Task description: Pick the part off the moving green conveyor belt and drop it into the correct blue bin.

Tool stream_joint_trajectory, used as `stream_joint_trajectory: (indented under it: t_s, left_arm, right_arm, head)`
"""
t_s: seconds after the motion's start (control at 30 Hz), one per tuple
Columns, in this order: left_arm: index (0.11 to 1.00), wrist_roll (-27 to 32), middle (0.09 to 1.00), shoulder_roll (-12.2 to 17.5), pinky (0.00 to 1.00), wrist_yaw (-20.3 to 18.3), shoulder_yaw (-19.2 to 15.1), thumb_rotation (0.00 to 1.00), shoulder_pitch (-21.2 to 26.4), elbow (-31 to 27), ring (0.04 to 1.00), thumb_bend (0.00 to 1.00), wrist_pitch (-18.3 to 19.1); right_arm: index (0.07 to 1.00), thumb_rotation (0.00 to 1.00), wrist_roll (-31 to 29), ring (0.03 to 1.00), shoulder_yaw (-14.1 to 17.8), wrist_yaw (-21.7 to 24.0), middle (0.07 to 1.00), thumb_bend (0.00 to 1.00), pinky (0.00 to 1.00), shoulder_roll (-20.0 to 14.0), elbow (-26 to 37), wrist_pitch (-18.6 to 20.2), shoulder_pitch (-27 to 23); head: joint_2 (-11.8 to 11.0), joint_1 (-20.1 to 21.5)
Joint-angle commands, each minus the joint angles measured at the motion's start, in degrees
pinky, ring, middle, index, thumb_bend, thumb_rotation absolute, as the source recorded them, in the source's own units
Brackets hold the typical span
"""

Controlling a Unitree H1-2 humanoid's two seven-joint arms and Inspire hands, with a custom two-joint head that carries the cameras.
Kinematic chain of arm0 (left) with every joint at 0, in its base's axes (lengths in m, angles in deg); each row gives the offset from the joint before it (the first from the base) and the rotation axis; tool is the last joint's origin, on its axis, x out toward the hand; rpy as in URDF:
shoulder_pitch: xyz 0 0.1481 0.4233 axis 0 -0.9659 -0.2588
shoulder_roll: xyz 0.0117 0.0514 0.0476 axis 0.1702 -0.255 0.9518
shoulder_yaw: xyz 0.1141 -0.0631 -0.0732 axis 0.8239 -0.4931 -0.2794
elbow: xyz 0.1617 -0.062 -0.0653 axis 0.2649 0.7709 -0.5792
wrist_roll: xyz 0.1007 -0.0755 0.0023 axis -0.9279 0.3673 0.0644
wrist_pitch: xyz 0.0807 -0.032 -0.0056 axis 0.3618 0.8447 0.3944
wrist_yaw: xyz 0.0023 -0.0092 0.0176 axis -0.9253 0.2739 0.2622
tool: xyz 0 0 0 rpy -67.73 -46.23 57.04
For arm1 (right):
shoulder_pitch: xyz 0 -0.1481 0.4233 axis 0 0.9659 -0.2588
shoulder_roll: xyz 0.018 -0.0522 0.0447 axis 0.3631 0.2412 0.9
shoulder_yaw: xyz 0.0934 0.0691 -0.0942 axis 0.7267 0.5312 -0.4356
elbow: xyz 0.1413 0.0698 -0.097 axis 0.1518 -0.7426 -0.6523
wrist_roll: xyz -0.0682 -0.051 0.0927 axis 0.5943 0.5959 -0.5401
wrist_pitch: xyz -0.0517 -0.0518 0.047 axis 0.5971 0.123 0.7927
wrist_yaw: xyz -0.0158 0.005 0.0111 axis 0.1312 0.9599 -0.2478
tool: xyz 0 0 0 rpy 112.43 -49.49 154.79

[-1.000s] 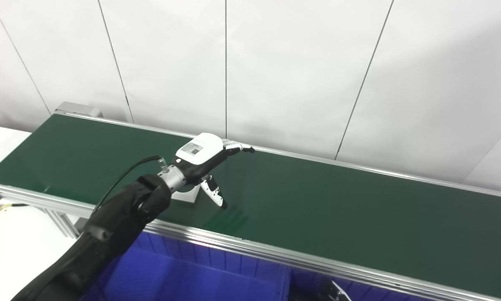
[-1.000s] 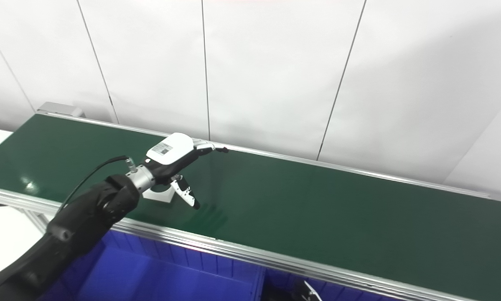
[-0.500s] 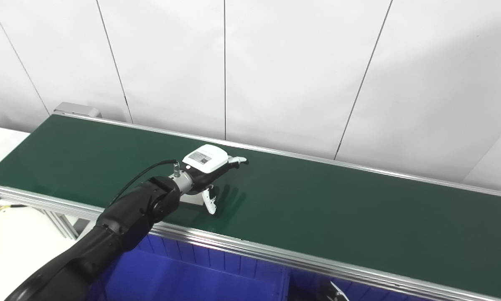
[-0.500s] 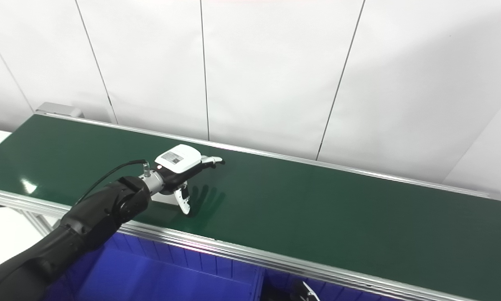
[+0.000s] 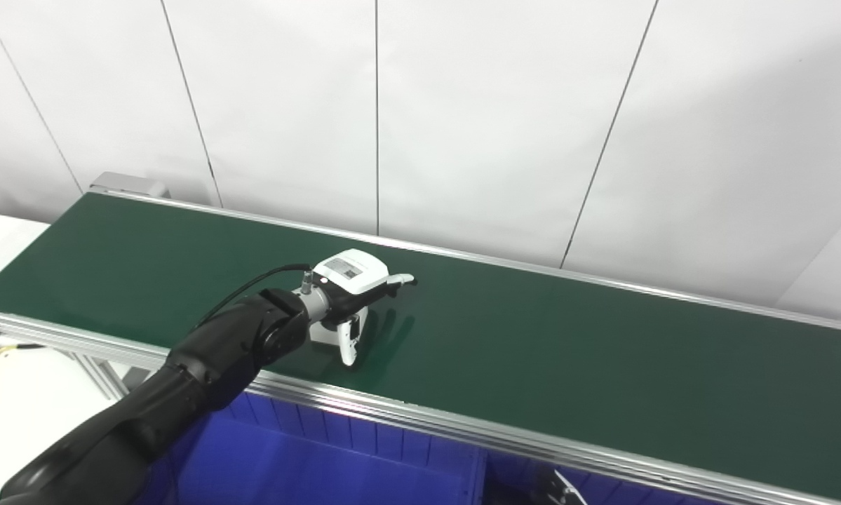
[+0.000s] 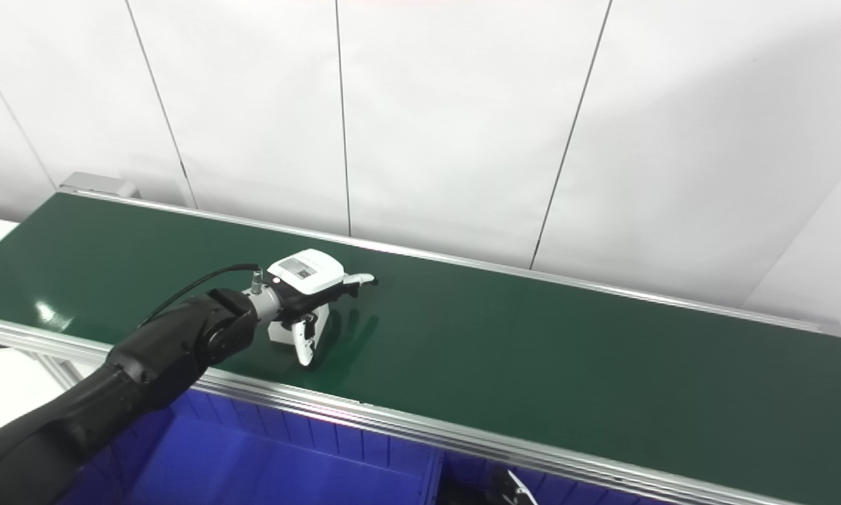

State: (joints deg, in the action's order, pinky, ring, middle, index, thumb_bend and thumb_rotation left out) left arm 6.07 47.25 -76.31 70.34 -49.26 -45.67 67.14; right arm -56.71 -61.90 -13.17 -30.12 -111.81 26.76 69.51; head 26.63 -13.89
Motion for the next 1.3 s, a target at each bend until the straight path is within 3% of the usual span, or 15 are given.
stream_joint_trajectory:
  t_s: [0.0,0.57,0.7,0.8,0.93,0.97,1.0,1.1,1.27]
  left_arm:
    - [0.936,0.19,0.808,1.9,0.53,-0.25,-0.49,0.11,2.78,-1.92,0.682,1.0,0.65]
    - [0.924,-1.6,0.85,3.25,0.55,-3.12,0.24,0.1,3.23,-1.46,0.706,1.0,2.67]
    - [0.88,-4.22,0.825,3.11,0.51,-0.11,1.48,0.1,3.22,-0.36,0.651,1.0,3.43]
    - [0.781,-6.46,0.767,2.79,0.47,2.65,2.66,0.06,3.43,1.02,0.601,0.99,4.7]
    - [0.666,-7.51,0.652,1.99,0.41,9.22,3.7,0.01,3.8,5.2,0.503,0.96,4.75]
    - [0.633,-7.34,0.585,1.87,0.39,10.92,3.79,0.0,3.83,6.13,0.468,0.86,4.33]
    - [0.605,-7.09,0.52,1.77,0.38,12.12,3.82,0.0,3.83,6.82,0.443,0.65,4.02]
    - [0.537,-6.85,0.434,1.58,0.32,14.83,4.29,0.0,3.95,8.53,0.375,0.54,3.73]
    - [0.506,-6.58,0.418,1.35,0.23,16.68,4.94,0.0,4.02,9.36,0.293,0.52,3.95]
  right_arm:
    - [0.892,0.98,-0.29,0.849,0.11,0.22,0.887,0.92,0.81,0.36,1.69,-2.07,-0.4]
    - [0.892,0.98,-0.2,0.848,0.17,0.43,0.884,0.92,0.8,0.34,2.13,-2.07,-0.11]
    - [0.89,0.98,-0.37,0.845,0.32,0.64,0.881,0.93,0.8,0.45,2.32,-2.07,-0.1]
    - [0.89,0.98,0.05,0.842,0.1,-0.01,0.881,0.93,0.79,0.35,2.63,-2.07,0.02]
    - [0.891,0.98,-0.32,0.845,0.3,0.34,0.884,0.93,0.8,0.47,2.63,-2.07,0.14]
    - [0.889,0.98,-0.32,0.844,0.31,0.27,0.884,0.93,0.8,0.53,2.69,-2.07,0.19]
    - [0.888,0.98,-0.25,0.843,0.28,0.17,0.882,0.93,0.8,0.54,2.74,-2.07,0.22]
    - [0.891,0.98,-0.3,0.848,0.22,0.42,0.885,0.92,0.8,0.5,3.02,-2.07,0.34]
    - [0.891,0.98,-0.1,0.844,-0.04,0.22,0.887,0.91,0.8,0.47,3.14,-2.07,0.33]
  head:
    - [0.1,0.08]
    - [0.55,0.08]
    - [0.74,0.23]
    - [0.81,0.21]
    - [0.98,0.25]
    - [1.01,0.35]
    - [1.02,0.33]
    - [1.16,0.26]
    - [1.3,0.34]
